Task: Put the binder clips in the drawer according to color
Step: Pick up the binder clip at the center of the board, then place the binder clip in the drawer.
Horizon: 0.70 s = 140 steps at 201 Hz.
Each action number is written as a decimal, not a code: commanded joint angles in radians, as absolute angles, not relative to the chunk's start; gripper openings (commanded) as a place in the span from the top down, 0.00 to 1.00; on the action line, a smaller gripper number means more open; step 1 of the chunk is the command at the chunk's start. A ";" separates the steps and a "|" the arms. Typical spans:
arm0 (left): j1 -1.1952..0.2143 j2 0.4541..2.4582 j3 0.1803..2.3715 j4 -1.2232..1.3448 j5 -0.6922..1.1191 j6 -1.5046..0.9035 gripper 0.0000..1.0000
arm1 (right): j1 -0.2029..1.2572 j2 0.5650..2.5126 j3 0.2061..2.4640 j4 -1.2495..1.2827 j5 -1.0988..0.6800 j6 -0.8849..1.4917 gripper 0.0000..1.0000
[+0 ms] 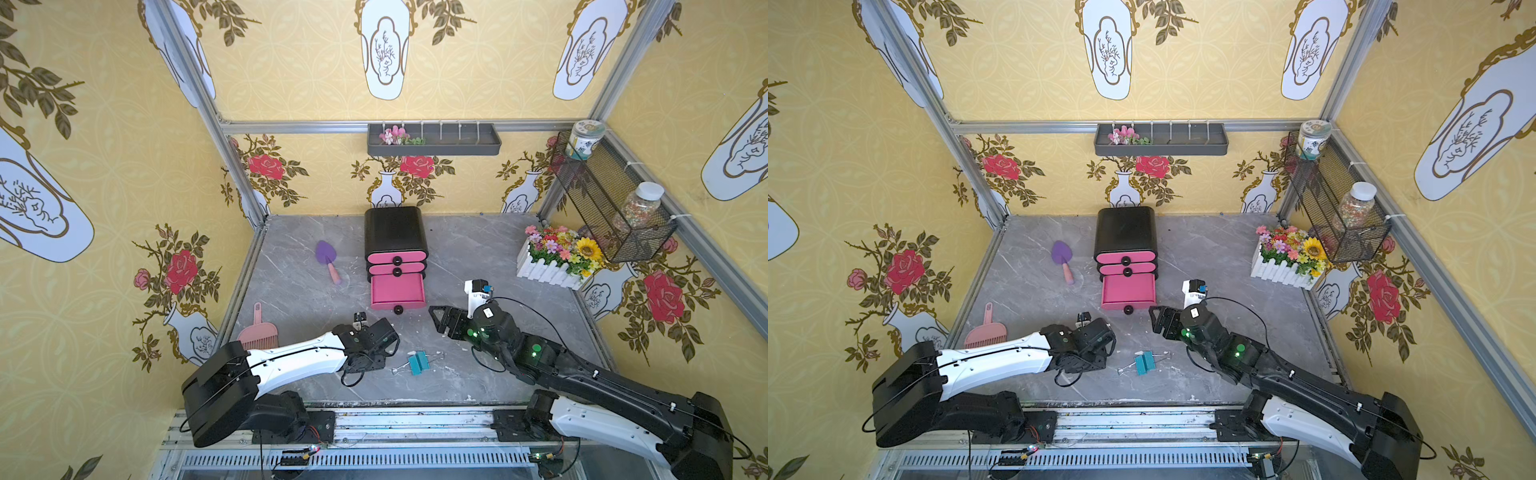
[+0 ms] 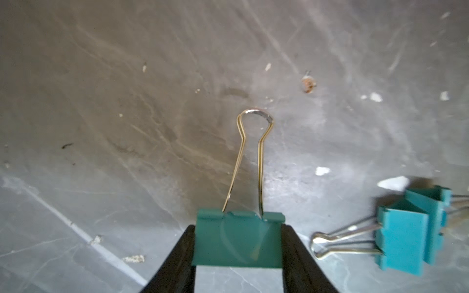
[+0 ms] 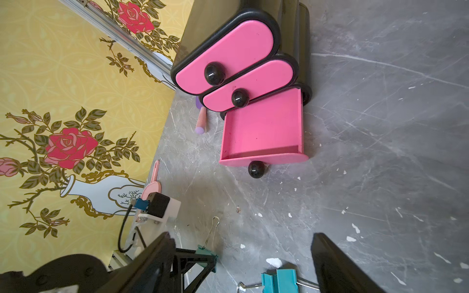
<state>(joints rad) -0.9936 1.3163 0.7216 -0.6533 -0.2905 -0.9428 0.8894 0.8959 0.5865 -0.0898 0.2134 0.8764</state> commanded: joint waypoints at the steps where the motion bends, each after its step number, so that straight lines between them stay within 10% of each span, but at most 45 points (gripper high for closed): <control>1: -0.994 1.289 0.778 -0.745 -0.345 -0.949 0.67 | 0.886 0.884 0.591 -0.103 0.232 0.855 0.11; 140: -0.737 1.465 1.129 -0.583 -0.216 -0.693 0.68 | 0.753 0.799 0.604 -0.213 0.127 0.805 0.12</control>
